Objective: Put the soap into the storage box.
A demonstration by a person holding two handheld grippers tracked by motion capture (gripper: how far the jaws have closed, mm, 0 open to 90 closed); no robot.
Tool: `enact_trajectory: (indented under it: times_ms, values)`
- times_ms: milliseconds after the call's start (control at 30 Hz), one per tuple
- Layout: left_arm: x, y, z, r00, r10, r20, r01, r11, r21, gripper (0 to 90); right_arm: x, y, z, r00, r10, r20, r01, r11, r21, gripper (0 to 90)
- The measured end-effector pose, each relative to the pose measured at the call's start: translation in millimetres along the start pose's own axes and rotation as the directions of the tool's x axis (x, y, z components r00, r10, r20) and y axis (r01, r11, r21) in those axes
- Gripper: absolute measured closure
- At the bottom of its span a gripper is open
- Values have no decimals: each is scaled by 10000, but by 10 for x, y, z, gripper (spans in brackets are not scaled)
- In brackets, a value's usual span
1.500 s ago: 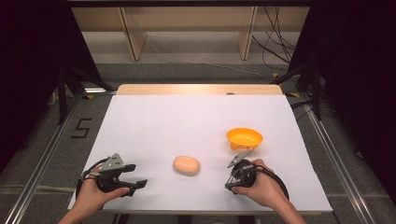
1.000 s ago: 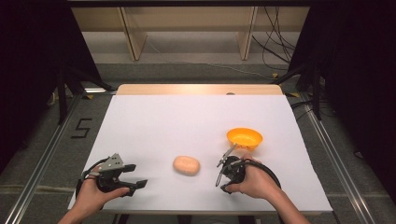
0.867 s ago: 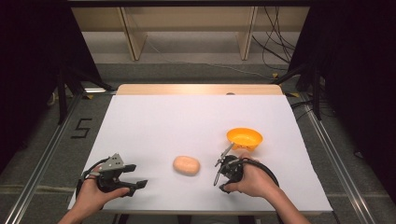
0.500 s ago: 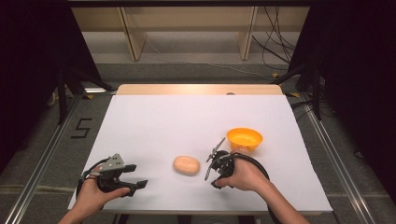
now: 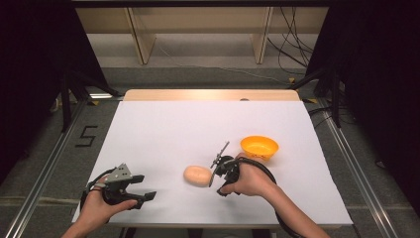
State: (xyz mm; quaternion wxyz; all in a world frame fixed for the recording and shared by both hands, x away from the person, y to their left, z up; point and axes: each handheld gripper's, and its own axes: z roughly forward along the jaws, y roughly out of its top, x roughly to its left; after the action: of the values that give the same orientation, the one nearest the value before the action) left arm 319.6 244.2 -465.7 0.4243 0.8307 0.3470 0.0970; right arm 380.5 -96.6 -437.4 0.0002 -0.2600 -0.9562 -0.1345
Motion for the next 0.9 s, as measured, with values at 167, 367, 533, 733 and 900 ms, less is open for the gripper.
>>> enact_trajectory:
  times_ms: [167, 367, 533, 733, 900]
  values:
    - [-5, -20, -21, 9999, -73, -82, 72, 10000, -57, 224, -12, 63, 20, 9999, -93, -104, 92, 9999, -65, 443]
    - [-5, -40, -35, 9993, -232, -304, 232, 9997, -8, 223, -38, 132, 60, 9995, -294, -129, 293, 9996, -36, 439]
    - [-3, -47, -56, 9996, -164, -226, 163, 9999, -56, 223, -45, 184, 69, 9989, -434, -175, 433, 9990, -65, 435]
    - [-5, -50, -65, 9995, -217, -215, 214, 9997, -137, 223, -25, 280, 96, 9994, -295, -156, 296, 9995, 123, 430]
    - [-4, -49, -68, 9996, -214, -205, 211, 9997, -142, 222, -68, 312, 118, 9966, -825, -35, 825, 9965, 114, 429]
